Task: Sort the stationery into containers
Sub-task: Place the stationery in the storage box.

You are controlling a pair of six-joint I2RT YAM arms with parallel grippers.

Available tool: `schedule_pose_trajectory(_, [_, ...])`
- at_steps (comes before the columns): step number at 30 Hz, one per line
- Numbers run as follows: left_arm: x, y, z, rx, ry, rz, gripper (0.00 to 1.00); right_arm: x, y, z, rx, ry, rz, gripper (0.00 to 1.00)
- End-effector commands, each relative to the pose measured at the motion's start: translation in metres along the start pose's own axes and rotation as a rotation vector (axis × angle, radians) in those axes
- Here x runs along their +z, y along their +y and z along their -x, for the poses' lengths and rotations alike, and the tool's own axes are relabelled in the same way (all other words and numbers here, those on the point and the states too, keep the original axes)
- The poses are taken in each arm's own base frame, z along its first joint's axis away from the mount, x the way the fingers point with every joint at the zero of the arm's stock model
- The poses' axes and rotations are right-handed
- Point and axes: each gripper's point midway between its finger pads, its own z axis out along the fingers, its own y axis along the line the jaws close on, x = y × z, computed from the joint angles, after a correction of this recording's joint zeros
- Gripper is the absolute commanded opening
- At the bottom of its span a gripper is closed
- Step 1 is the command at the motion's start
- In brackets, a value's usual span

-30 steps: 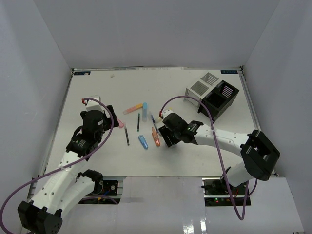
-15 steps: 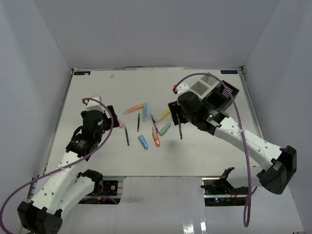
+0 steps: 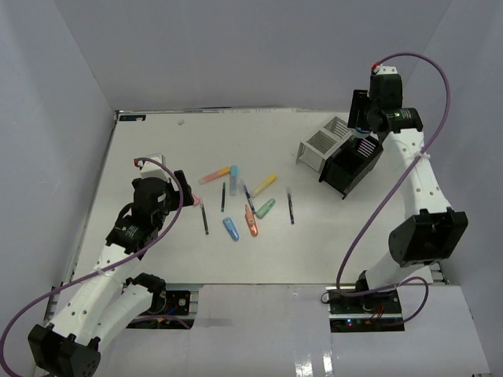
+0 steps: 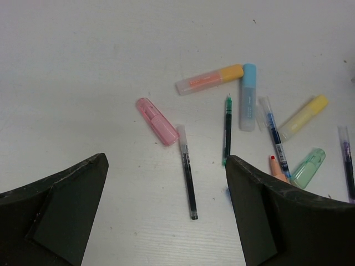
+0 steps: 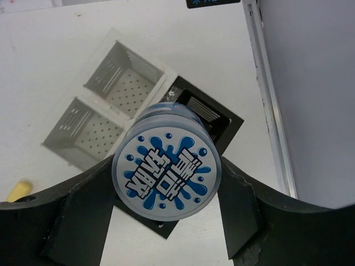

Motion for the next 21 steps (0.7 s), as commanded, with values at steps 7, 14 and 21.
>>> schedule_pose_trajectory(7, [-0.007,-0.001,0.01,-0.014,-0.048,-0.023,0.98,0.051,-0.032,0.007,-0.005,0.105,-0.062,0.2])
schedule_pose_trajectory(14, [-0.006,-0.007,0.008,-0.012,-0.034,-0.049,0.98,0.072,-0.044,-0.02,-0.007,0.185,-0.094,0.21])
schedule_pose_trajectory(21, [-0.006,-0.008,0.007,-0.01,-0.03,-0.055,0.98,0.092,-0.049,-0.045,-0.004,0.234,-0.09,0.22])
